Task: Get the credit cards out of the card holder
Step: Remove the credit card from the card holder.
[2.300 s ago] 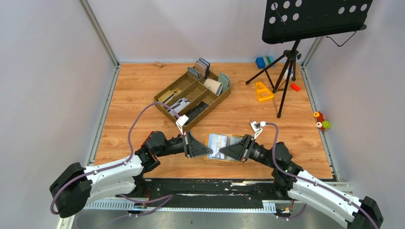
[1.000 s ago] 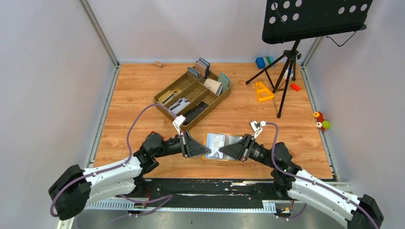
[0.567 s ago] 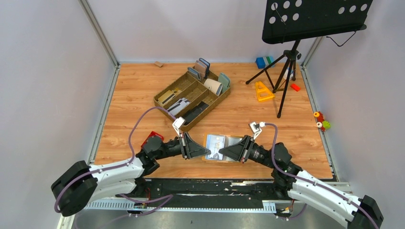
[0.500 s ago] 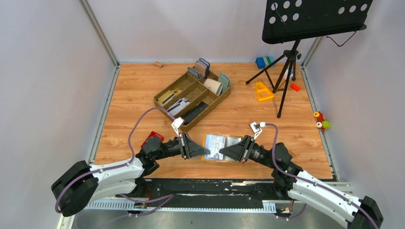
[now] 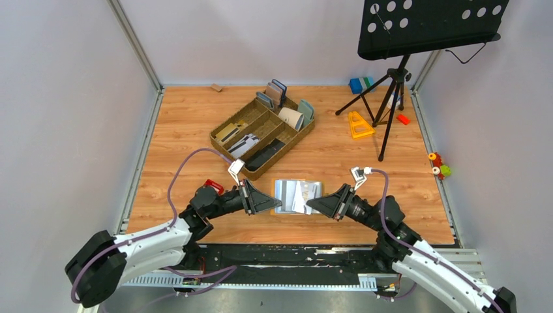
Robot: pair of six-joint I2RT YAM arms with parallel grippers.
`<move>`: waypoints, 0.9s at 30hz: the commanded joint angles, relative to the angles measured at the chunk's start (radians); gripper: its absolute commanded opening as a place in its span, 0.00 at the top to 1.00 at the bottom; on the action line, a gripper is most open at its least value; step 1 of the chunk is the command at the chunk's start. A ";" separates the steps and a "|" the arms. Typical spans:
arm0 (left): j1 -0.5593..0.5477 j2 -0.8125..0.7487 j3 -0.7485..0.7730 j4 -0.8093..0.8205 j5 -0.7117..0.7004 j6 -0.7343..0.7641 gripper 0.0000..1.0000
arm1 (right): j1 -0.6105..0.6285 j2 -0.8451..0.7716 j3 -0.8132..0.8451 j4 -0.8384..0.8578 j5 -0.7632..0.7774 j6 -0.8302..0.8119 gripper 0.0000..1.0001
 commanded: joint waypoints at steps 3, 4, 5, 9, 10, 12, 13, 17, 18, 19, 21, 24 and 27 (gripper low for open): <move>0.027 -0.142 0.079 -0.516 -0.138 0.188 1.00 | -0.035 -0.150 0.086 -0.393 0.133 -0.132 1.00; 0.028 -0.164 0.097 -0.604 -0.167 0.224 1.00 | -0.035 -0.165 0.086 -0.411 0.149 -0.139 1.00; 0.027 -0.178 0.112 -0.673 -0.189 0.254 1.00 | -0.036 -0.166 0.086 -0.412 0.158 -0.142 1.00; 0.028 -0.174 0.160 -0.858 -0.223 0.348 1.00 | -0.035 -0.085 0.098 -0.338 0.187 -0.139 1.00; 0.028 -0.167 0.169 -0.883 -0.226 0.368 1.00 | -0.036 -0.048 0.109 -0.322 0.194 -0.140 1.00; 0.027 -0.151 0.176 -0.918 -0.222 0.398 1.00 | -0.035 0.043 0.134 -0.234 0.196 -0.145 1.00; 0.028 -0.146 0.176 -0.927 -0.220 0.410 1.00 | -0.036 0.092 0.151 -0.205 0.194 -0.150 1.00; 0.028 -0.121 0.190 -0.980 -0.234 0.456 1.00 | -0.034 0.299 0.241 -0.125 0.218 -0.139 1.00; 0.028 -0.114 0.189 -0.989 -0.240 0.464 1.00 | -0.035 0.349 0.271 -0.105 0.232 -0.125 1.00; 0.028 -0.109 0.190 -0.997 -0.246 0.465 1.00 | -0.034 0.400 0.289 -0.075 0.247 -0.107 1.00; 0.027 -0.097 0.199 -1.033 -0.272 0.476 1.00 | -0.033 0.498 0.323 -0.009 0.277 -0.074 1.00; 0.027 -0.094 0.218 -1.109 -0.336 0.483 1.00 | -0.027 0.654 0.376 0.049 0.365 -0.013 1.00; 0.028 -0.113 0.222 -1.173 -0.398 0.477 1.00 | -0.007 0.771 0.417 0.111 0.469 0.033 1.00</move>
